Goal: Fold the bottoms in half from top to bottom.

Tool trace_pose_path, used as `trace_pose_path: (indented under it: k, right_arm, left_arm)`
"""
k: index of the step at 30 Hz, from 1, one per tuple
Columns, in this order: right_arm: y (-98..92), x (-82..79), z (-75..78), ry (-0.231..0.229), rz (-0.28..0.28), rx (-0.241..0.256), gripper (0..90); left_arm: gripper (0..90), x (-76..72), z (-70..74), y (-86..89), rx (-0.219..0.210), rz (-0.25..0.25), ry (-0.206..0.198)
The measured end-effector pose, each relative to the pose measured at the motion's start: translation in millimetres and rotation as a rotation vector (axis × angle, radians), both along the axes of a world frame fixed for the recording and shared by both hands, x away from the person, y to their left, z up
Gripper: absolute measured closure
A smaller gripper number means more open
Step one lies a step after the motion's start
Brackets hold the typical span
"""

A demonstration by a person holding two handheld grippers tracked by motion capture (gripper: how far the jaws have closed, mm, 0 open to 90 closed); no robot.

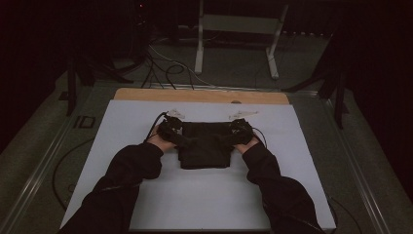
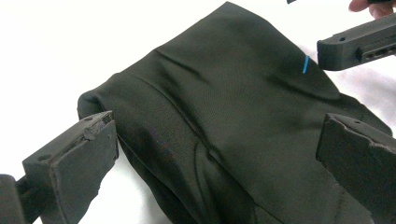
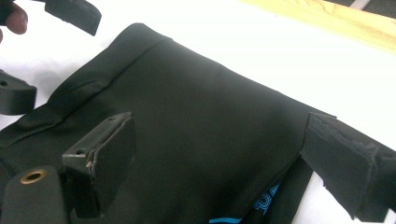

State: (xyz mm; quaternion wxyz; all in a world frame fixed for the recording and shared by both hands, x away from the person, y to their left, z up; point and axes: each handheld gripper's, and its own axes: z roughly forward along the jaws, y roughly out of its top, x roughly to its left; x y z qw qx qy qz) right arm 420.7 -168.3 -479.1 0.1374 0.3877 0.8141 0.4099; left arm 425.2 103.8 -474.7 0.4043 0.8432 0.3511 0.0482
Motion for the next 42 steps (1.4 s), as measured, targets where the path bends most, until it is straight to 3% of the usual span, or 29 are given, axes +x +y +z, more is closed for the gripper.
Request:
trace_pose_path:
  k: [12,21,27,42]
  right_arm:
    - [-0.4,-2.8,5.0,-0.003,0.021,0.003,10.5]
    - [-5.0,-9.7,7.3,-0.01,0.036,0.004,10.5]
    - [-10.9,-17.3,6.1,-0.015,0.055,0.007,10.5]
    - [-21.1,-36.2,-1.6,-0.014,0.086,-0.019,10.5]
  left_arm:
    - [0.1,-7.4,8.1,0.7,0.011,-0.049,-0.018]
    - [0.1,-17.5,10.4,4.4,-0.014,-0.059,-0.024]
    - [0.1,-26.5,8.9,8.3,0.014,-0.09,-0.039]
    - [0.1,-51.7,-1.1,29.2,0.04,-0.084,-0.037]
